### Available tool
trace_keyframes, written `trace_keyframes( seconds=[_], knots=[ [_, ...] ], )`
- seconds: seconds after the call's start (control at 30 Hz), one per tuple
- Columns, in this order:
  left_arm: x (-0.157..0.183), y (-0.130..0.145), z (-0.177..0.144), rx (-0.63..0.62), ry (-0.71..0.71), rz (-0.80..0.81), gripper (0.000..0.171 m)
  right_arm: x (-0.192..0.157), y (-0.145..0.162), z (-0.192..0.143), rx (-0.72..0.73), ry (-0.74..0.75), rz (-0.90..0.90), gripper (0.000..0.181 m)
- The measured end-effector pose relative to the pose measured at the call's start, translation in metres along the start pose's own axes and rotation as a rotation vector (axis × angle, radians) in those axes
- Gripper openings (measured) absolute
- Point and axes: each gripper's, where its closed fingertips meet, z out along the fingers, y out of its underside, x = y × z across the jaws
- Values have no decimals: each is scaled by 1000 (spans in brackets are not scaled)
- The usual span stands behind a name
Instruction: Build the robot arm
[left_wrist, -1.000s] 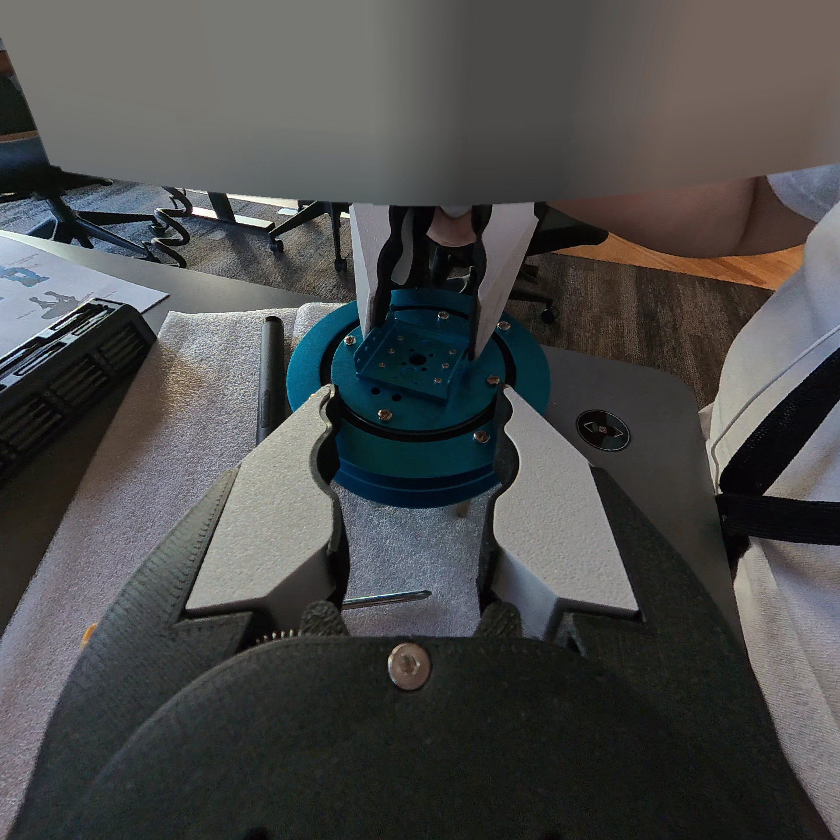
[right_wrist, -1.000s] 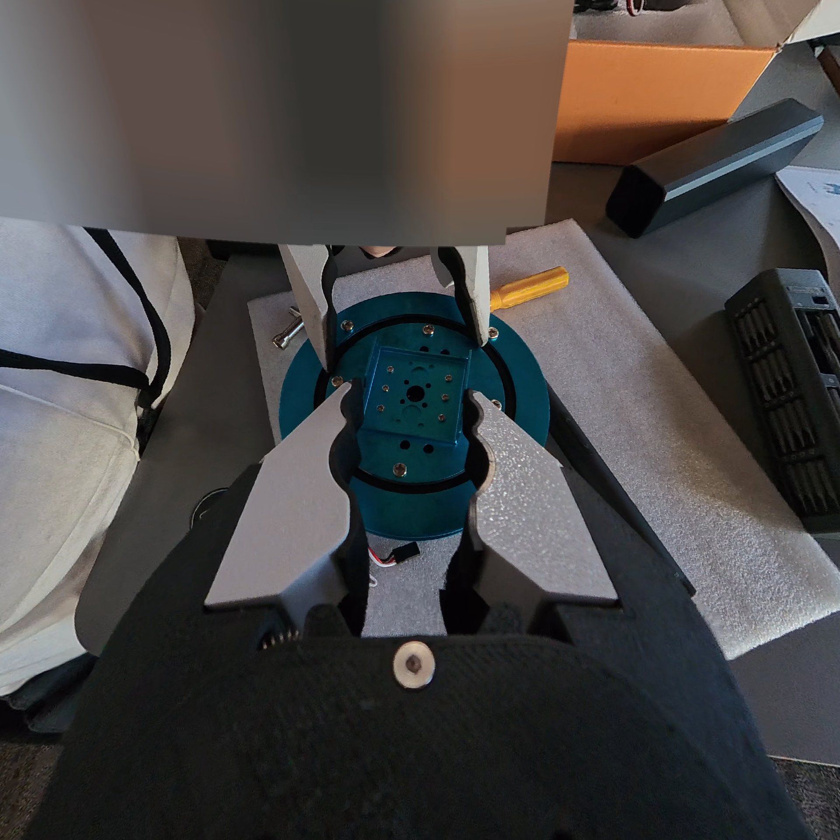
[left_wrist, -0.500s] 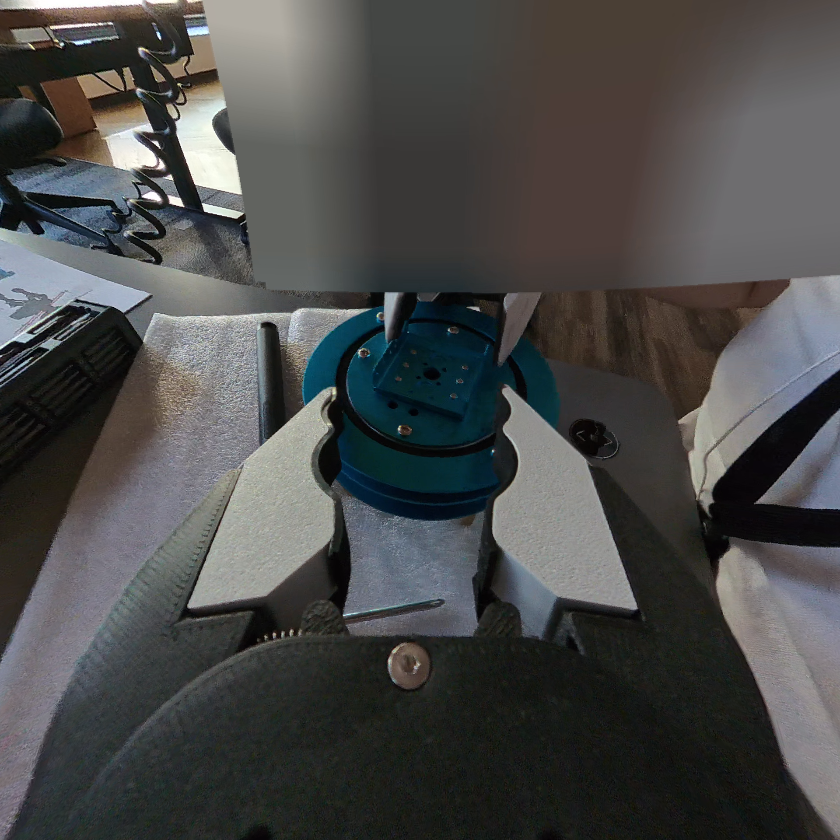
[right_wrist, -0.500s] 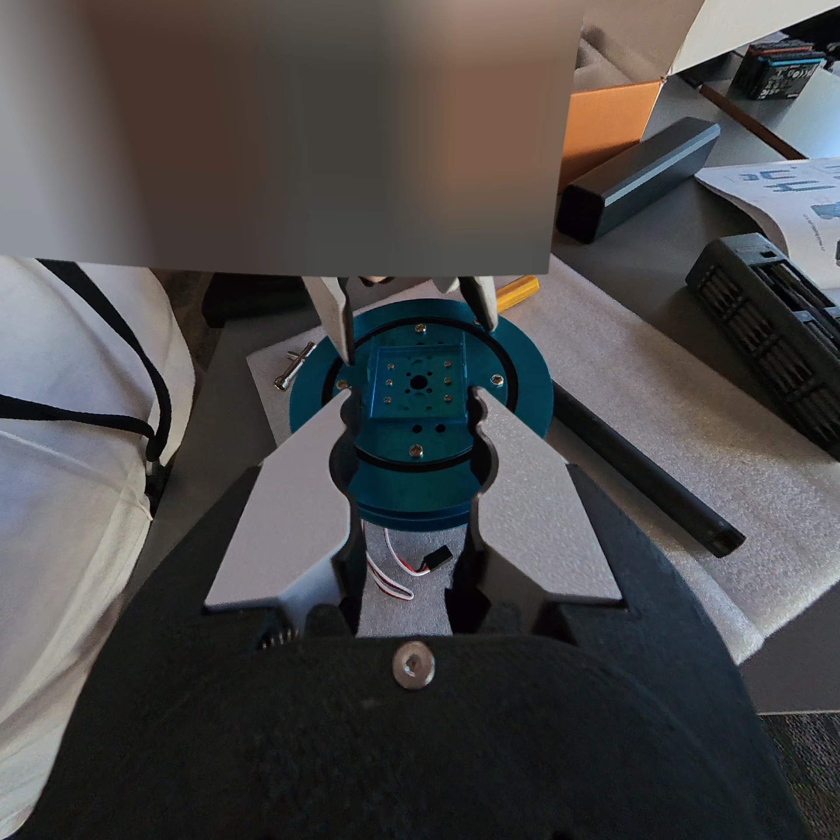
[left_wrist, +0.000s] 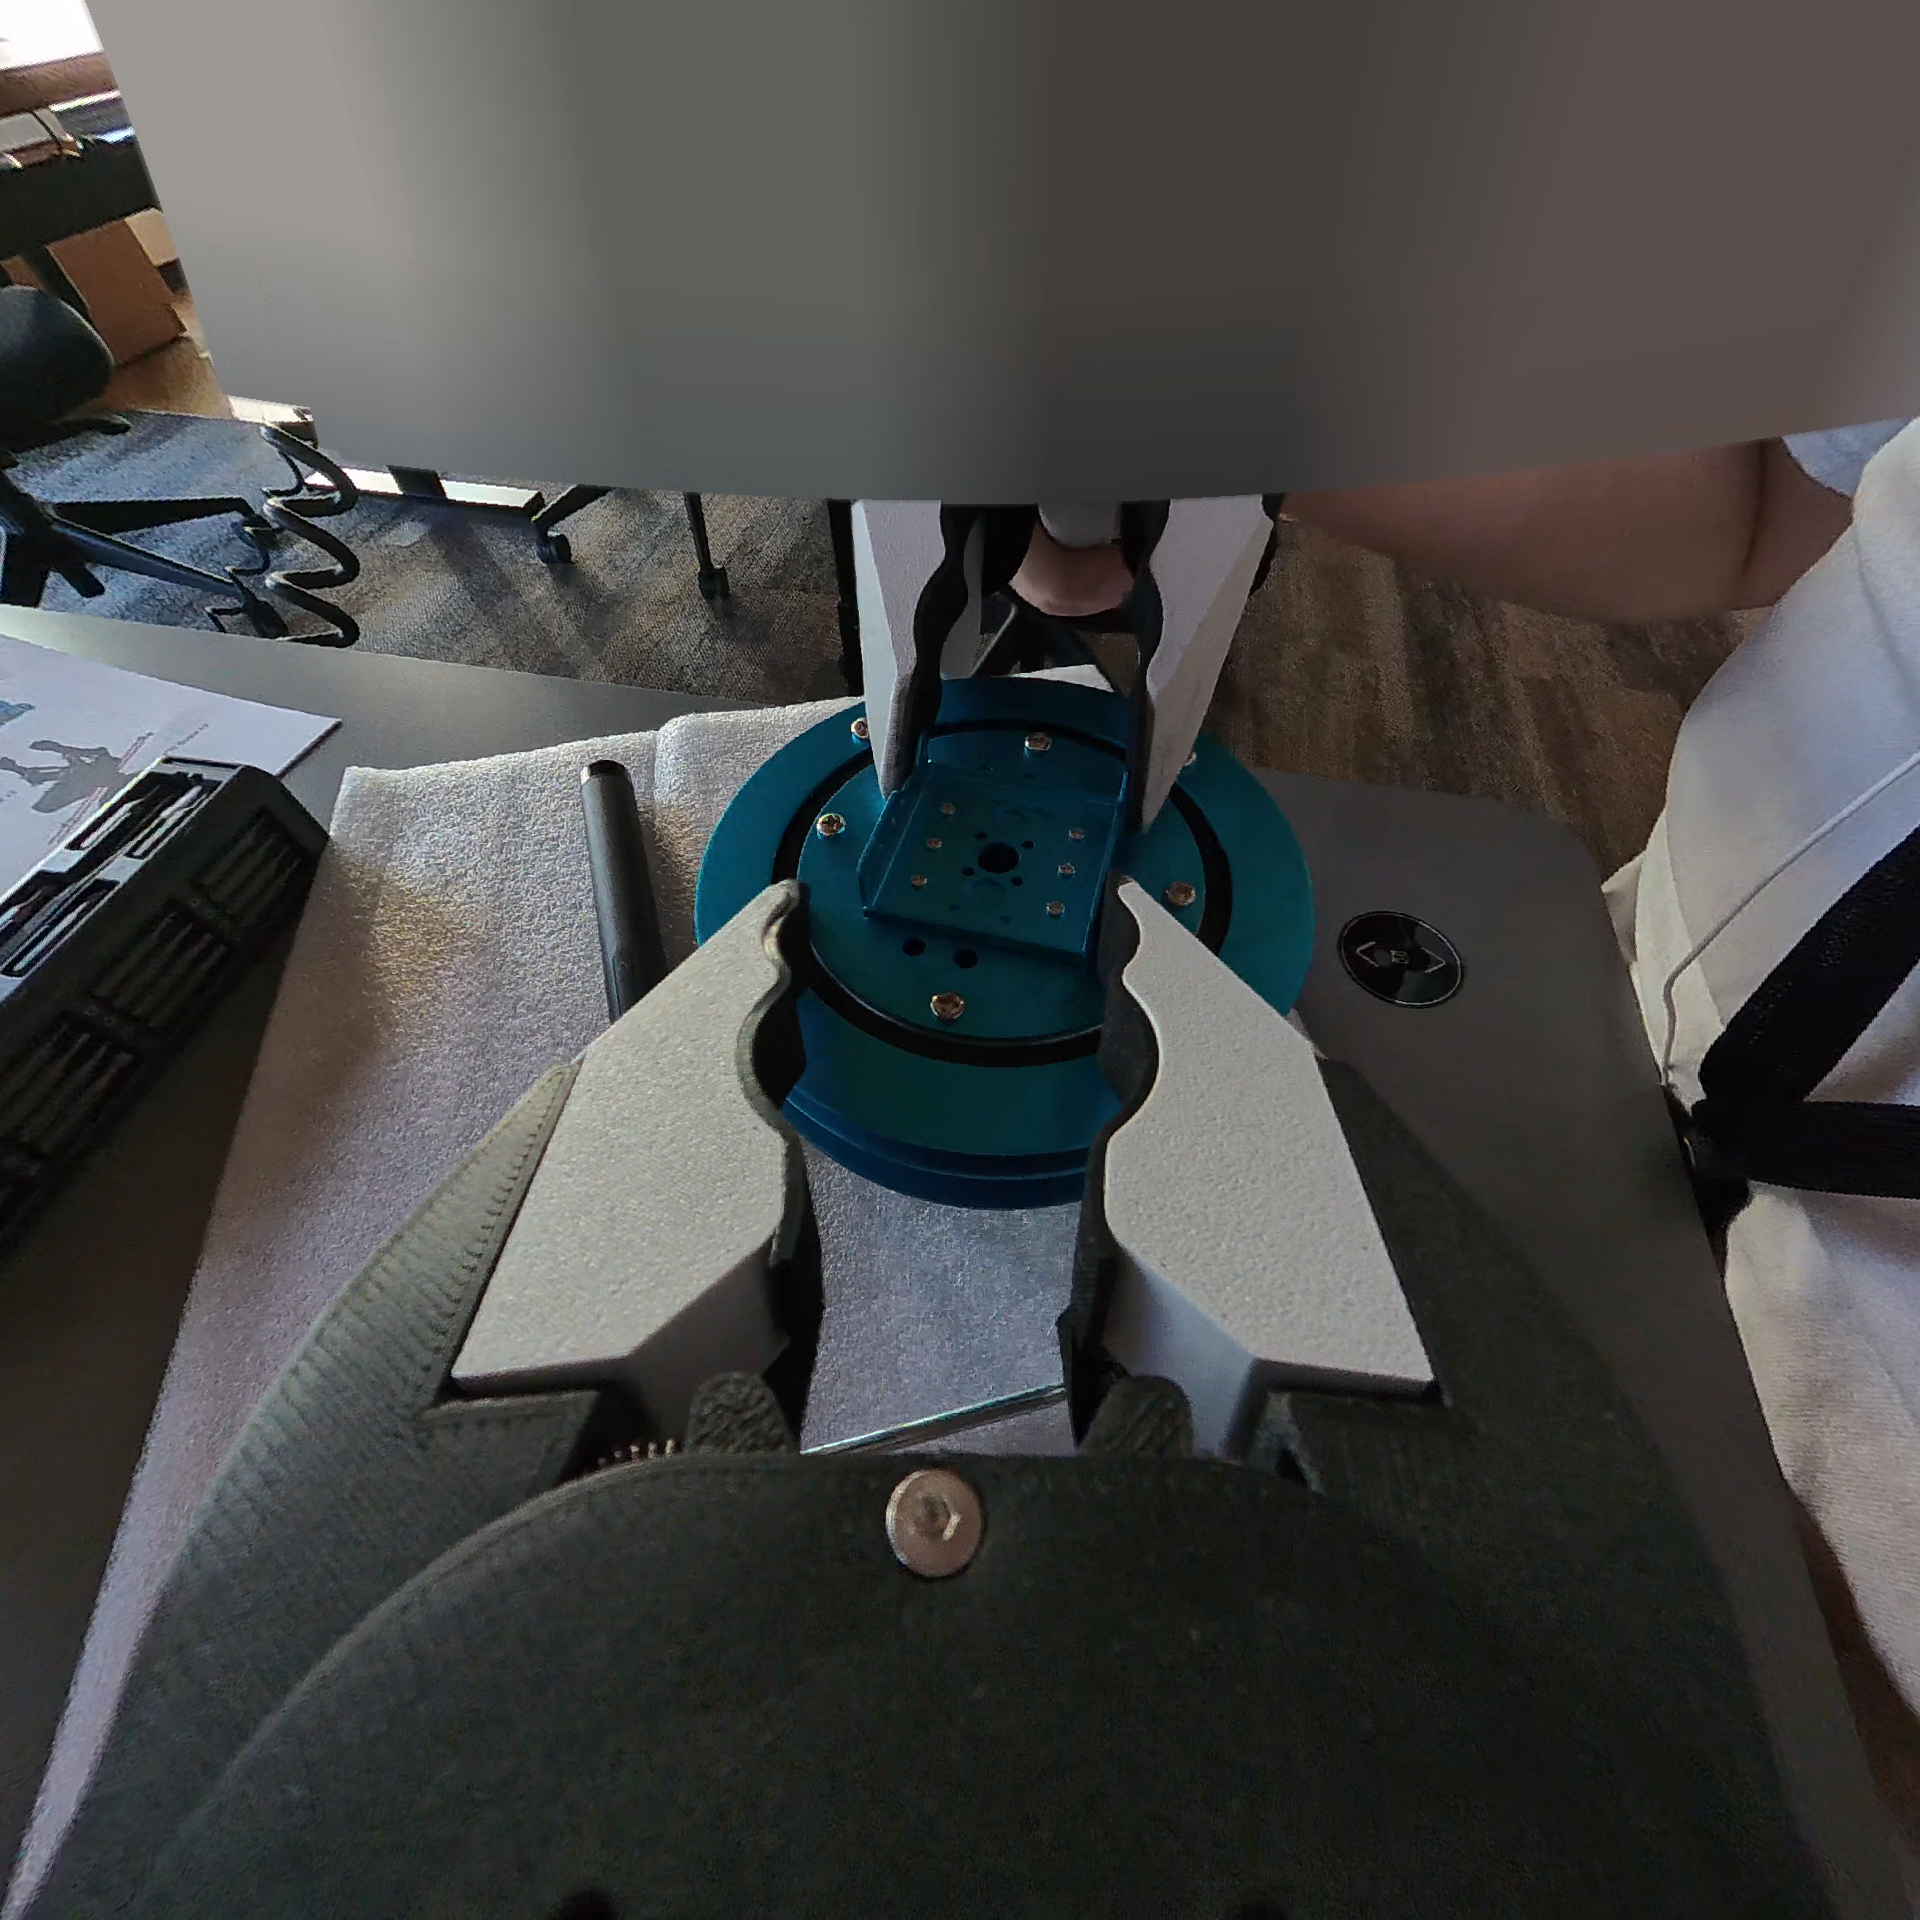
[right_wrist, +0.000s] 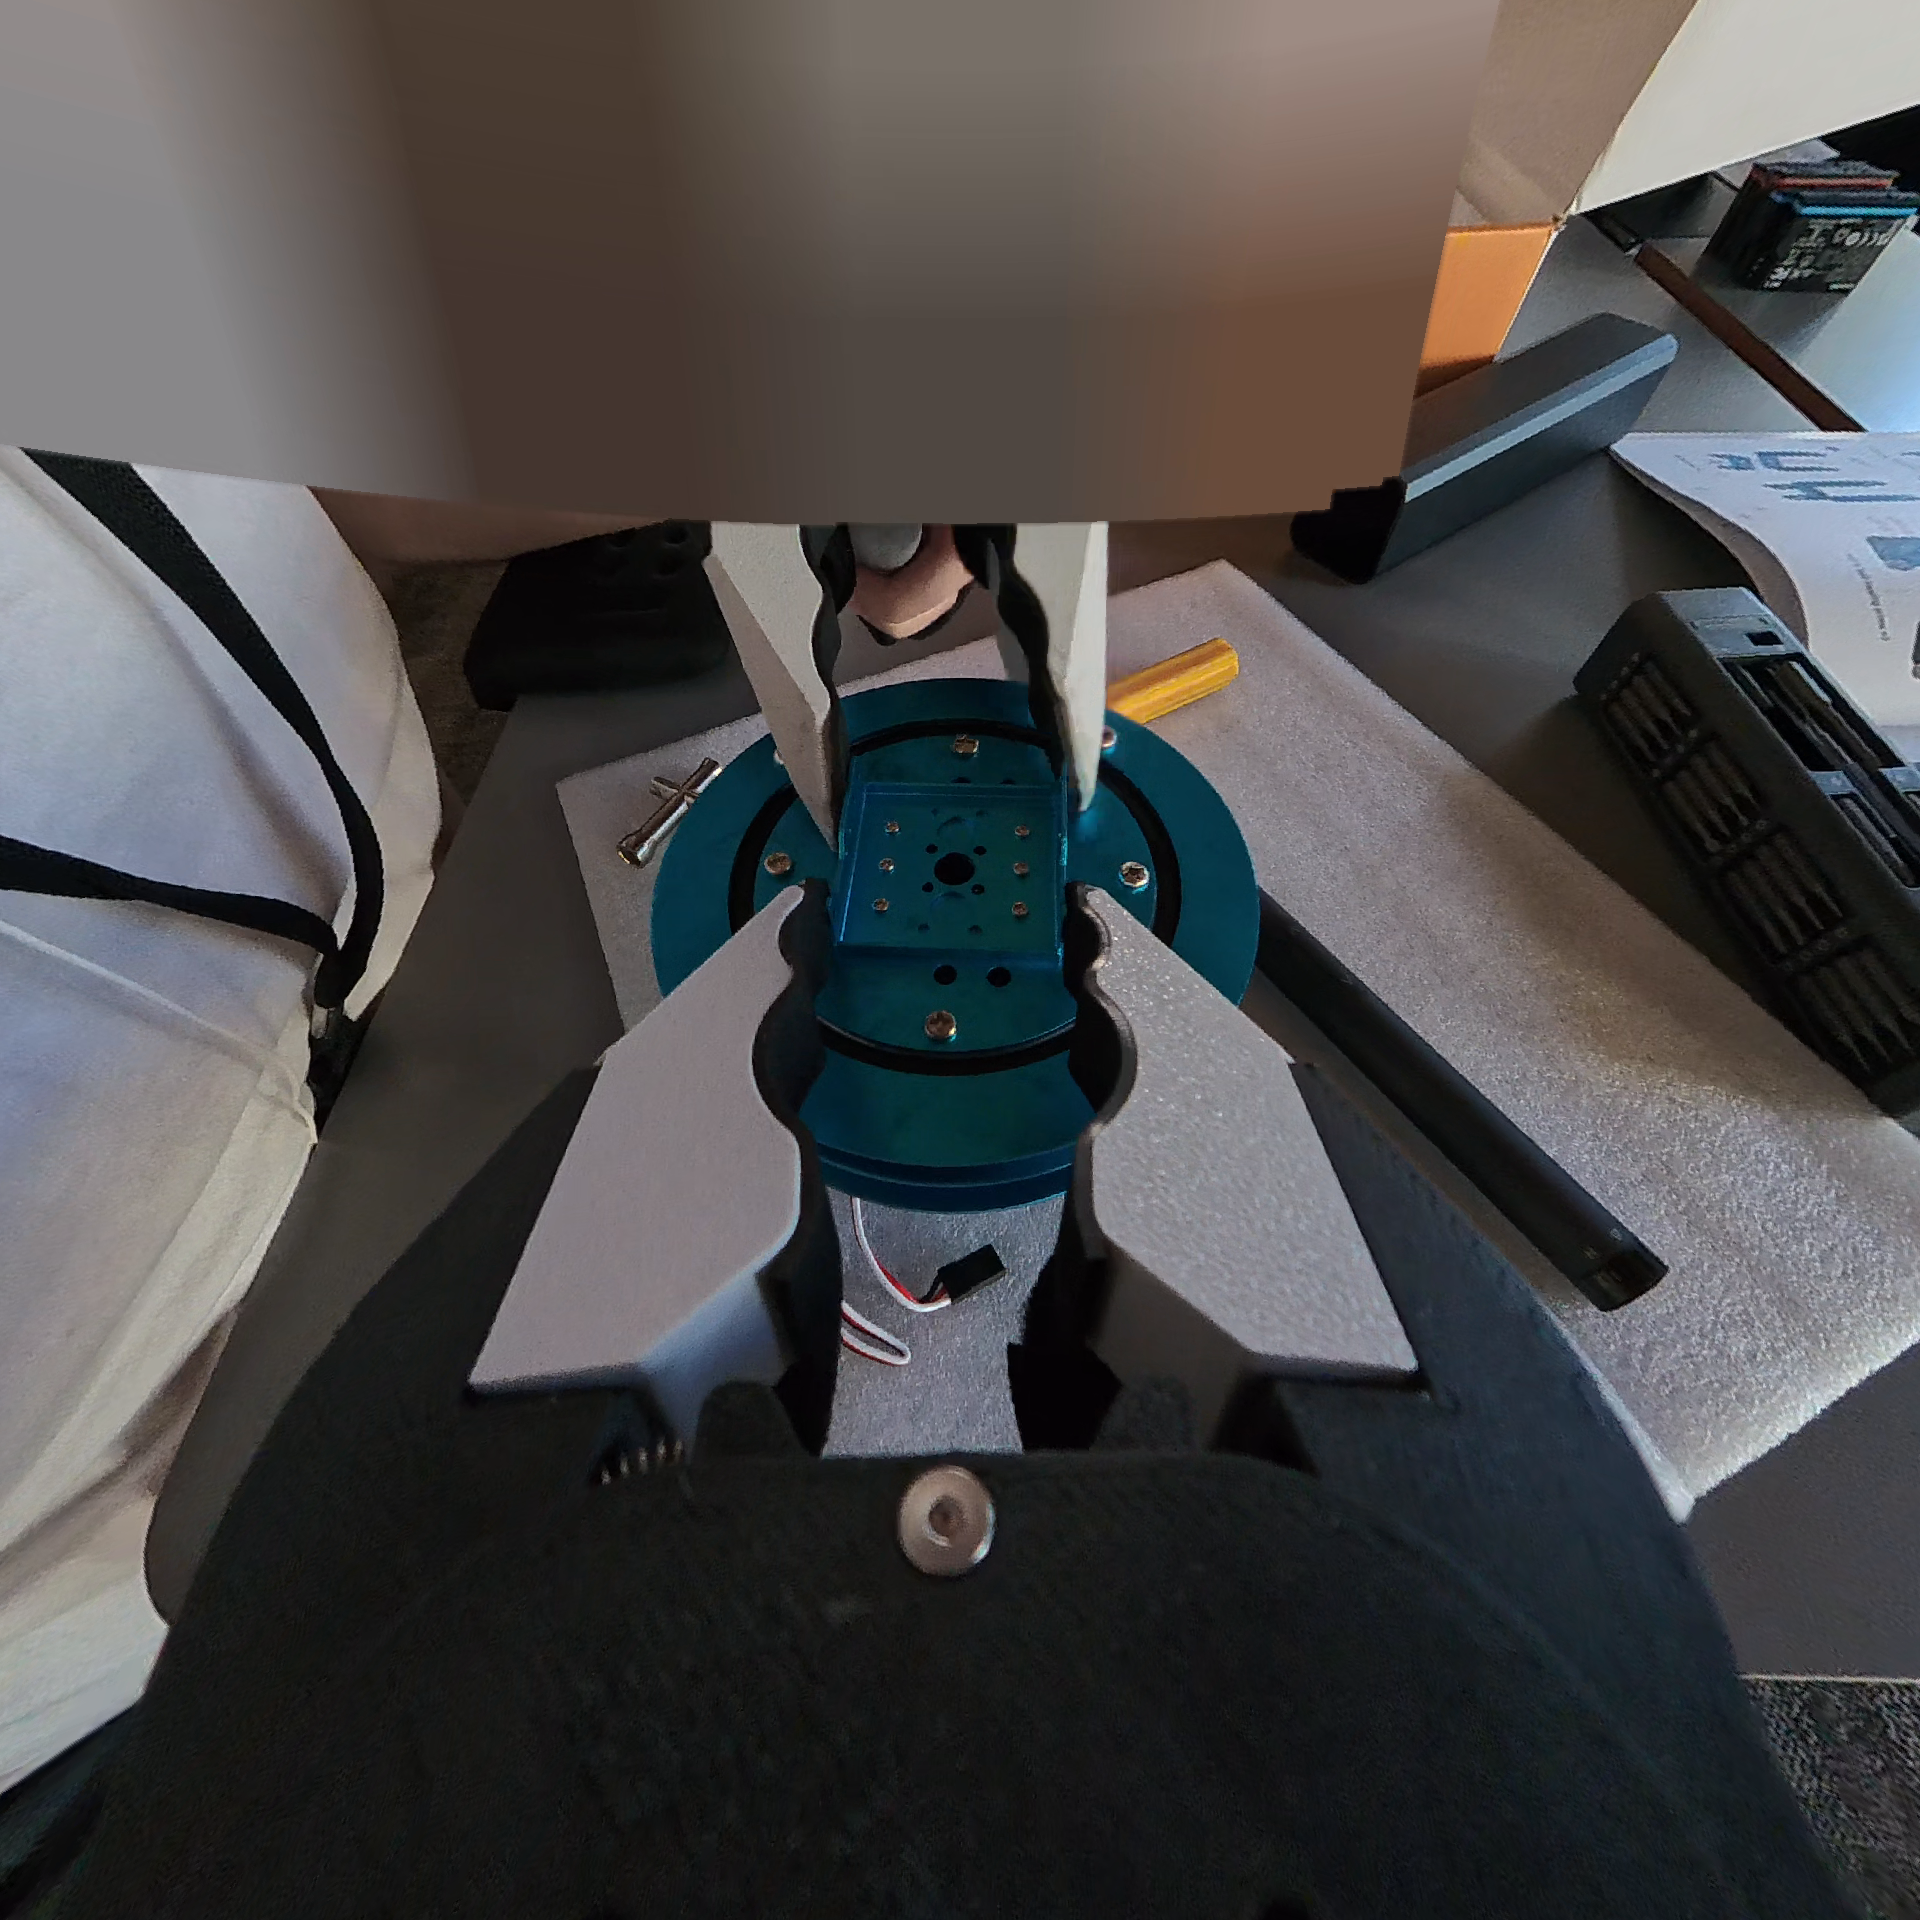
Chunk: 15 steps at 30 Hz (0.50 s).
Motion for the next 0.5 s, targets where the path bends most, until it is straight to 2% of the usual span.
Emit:
trace_keyframes(
  seconds=[0.03, 0.5],
  knots=[
    [2, 0, 0, 5, 11, 4, 44, 0, 0, 0, -3, 3, 8, 45],
    [6, -1, 0, 20, 42, -21, 45, -4, 1, -1, 41, 197, 119, 45]
  ],
)
